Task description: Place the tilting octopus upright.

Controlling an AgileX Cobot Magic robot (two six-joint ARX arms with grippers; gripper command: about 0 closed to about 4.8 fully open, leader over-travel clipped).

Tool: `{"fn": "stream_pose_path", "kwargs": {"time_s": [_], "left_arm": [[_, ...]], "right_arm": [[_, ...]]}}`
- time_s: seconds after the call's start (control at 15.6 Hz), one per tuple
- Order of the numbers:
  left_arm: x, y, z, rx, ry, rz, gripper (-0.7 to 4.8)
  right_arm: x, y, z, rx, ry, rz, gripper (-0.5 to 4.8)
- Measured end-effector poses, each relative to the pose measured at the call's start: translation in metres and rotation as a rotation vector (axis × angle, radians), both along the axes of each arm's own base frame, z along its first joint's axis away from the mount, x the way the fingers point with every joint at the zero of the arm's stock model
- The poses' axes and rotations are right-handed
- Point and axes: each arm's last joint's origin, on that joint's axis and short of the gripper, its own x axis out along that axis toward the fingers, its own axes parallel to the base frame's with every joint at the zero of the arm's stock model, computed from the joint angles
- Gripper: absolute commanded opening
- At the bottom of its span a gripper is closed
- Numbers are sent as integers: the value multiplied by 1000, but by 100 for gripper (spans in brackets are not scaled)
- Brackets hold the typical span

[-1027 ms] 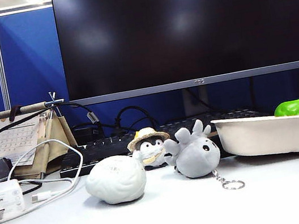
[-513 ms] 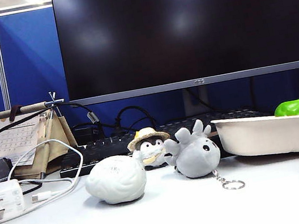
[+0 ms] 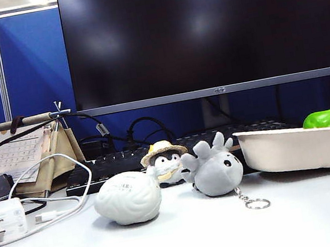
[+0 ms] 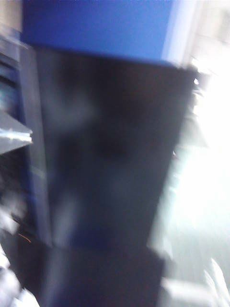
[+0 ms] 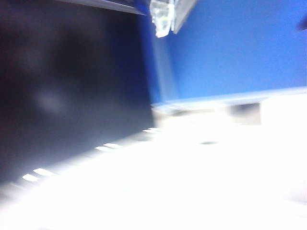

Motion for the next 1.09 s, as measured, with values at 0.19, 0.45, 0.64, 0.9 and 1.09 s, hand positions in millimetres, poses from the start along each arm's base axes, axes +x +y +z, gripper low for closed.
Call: {"fn": "stream_pose_path", "kwargs": {"time_s": [0.19, 0.45, 0.64, 0.9, 1.09], "left_arm": [[-27, 1, 46, -40, -33, -31, -6], [-86, 5, 108, -34, -85, 5, -6], [-95, 6, 144, 32, -46, 57, -6], [-30, 1, 170, 137, 258, 6, -6], [45, -7, 167, 196, 480, -170, -6]], "right_arm": [[-26, 4, 42, -41, 55, 72, -1], [-61, 7, 87, -61, 195, 50, -1], [-73, 8, 125, -118, 184, 30, -1], [-35, 4, 153, -290, 448, -72, -1], [24, -1, 139, -348, 719, -59, -1]]}}
